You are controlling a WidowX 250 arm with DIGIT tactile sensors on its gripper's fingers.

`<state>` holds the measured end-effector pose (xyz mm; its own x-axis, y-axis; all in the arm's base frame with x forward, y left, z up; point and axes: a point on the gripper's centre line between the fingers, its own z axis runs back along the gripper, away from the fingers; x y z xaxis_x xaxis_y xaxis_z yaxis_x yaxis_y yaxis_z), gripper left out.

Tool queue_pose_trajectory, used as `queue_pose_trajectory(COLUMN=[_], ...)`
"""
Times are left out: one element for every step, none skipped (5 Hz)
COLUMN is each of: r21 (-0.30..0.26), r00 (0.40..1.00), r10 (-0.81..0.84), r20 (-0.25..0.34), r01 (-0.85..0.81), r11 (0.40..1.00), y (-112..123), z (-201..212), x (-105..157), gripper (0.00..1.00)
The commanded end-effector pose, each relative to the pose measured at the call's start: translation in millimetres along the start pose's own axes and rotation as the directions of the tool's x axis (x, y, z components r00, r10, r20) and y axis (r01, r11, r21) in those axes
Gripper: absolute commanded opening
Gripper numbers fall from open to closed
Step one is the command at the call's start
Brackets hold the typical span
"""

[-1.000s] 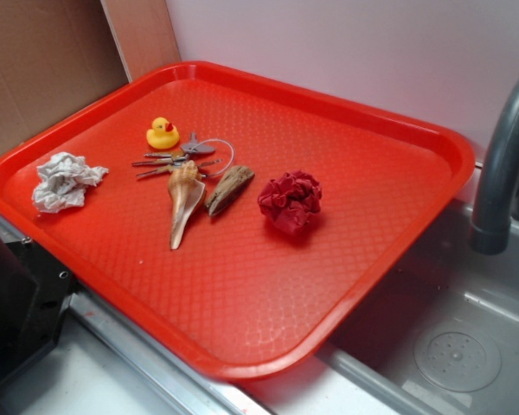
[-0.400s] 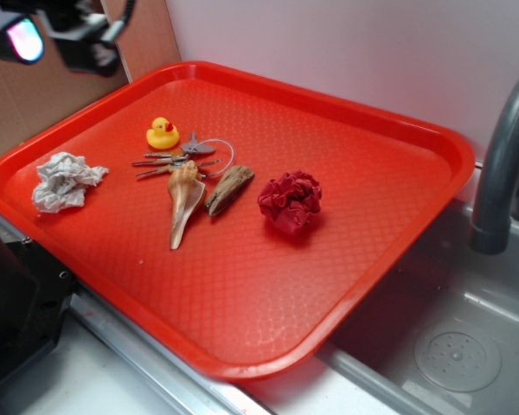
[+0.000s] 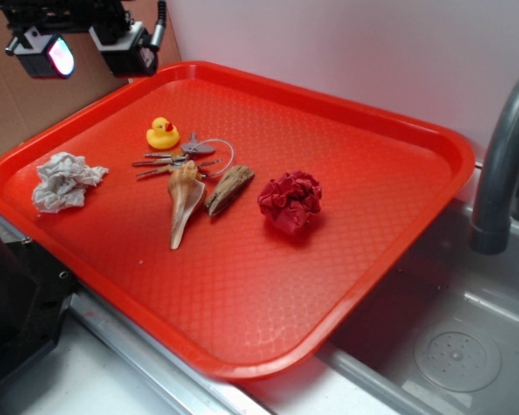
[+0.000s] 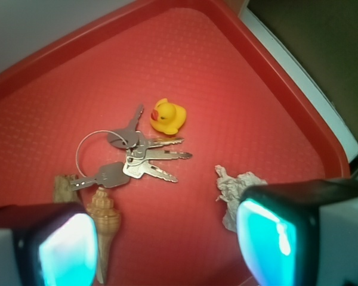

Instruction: Grab the yellow duck.

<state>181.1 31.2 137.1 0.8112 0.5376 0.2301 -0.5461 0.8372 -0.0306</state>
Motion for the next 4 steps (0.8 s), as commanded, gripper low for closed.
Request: queue_pose_trajectory(r21=[-0.004, 0.041, 0.046, 0.089], r00=[1.0, 0.998, 0.998, 0.996], r10=[0.008, 0.021, -0.008, -0.002], r20=[0.017, -0.059, -0.065, -0.086], r01=[-0.008, -0.019, 0.011, 0.01], r11=[1.0, 0.999, 0.999, 0.996], y=[3.9, -4.6, -14.4, -15.9], z=[5.6, -31.1, -59.3, -86.5], x=[8.3, 36.2, 55.4, 65.6], gripper=[1.0, 1.0, 1.0, 1.0])
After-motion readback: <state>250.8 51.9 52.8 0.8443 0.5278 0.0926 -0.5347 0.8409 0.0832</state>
